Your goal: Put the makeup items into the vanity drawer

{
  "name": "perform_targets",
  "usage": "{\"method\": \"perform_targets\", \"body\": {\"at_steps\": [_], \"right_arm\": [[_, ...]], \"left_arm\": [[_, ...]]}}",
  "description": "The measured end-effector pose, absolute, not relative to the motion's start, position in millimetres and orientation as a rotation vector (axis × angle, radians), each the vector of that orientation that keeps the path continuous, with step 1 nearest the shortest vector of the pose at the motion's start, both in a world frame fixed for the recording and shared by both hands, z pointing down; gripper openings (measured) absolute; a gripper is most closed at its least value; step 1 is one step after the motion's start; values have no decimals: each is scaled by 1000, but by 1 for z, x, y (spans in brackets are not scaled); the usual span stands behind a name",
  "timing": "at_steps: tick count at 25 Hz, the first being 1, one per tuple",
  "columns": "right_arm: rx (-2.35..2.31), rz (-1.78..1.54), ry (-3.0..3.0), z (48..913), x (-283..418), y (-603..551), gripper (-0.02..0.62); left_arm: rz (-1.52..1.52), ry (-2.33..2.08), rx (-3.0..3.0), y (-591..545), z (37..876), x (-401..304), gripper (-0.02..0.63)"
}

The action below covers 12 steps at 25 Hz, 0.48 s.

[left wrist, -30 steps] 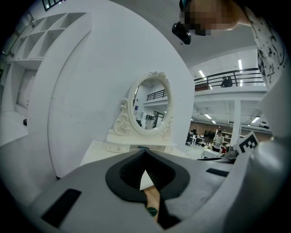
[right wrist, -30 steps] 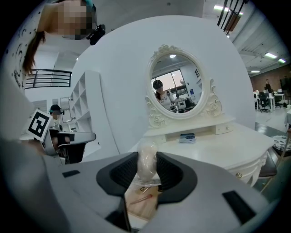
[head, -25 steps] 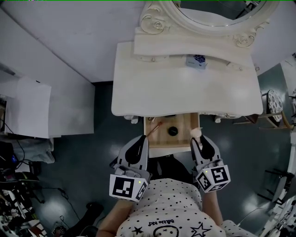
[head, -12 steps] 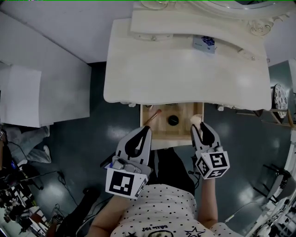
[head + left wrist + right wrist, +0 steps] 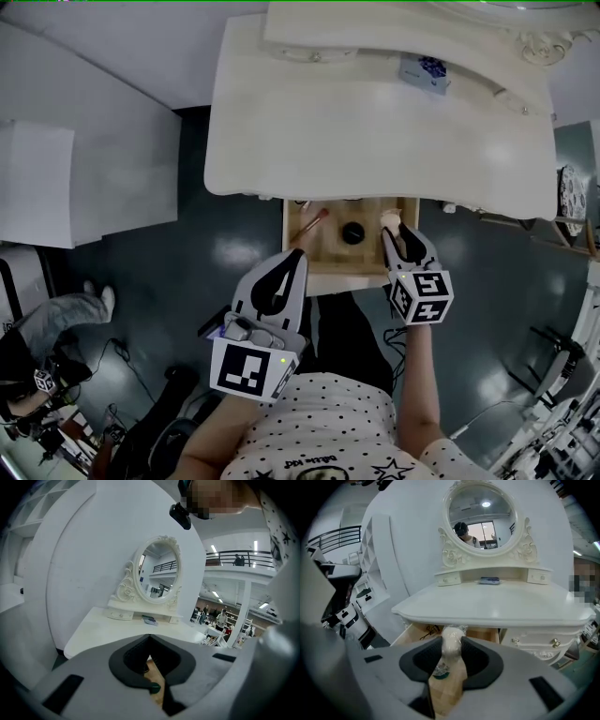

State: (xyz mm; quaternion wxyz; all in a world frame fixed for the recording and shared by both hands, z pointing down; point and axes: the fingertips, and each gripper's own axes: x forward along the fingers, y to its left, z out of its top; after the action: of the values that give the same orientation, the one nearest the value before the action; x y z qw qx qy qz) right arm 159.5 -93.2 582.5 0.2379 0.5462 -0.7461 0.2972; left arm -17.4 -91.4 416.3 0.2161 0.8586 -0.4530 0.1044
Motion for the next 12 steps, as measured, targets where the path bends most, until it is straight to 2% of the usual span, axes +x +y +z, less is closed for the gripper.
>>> {"method": "perform_targets", "body": {"at_steps": [12], "right_arm": [[1455,887,-1942,630,162,-92,137]], "left_arm": [[286,-1260,2362,-90,421,-17,2]]}}
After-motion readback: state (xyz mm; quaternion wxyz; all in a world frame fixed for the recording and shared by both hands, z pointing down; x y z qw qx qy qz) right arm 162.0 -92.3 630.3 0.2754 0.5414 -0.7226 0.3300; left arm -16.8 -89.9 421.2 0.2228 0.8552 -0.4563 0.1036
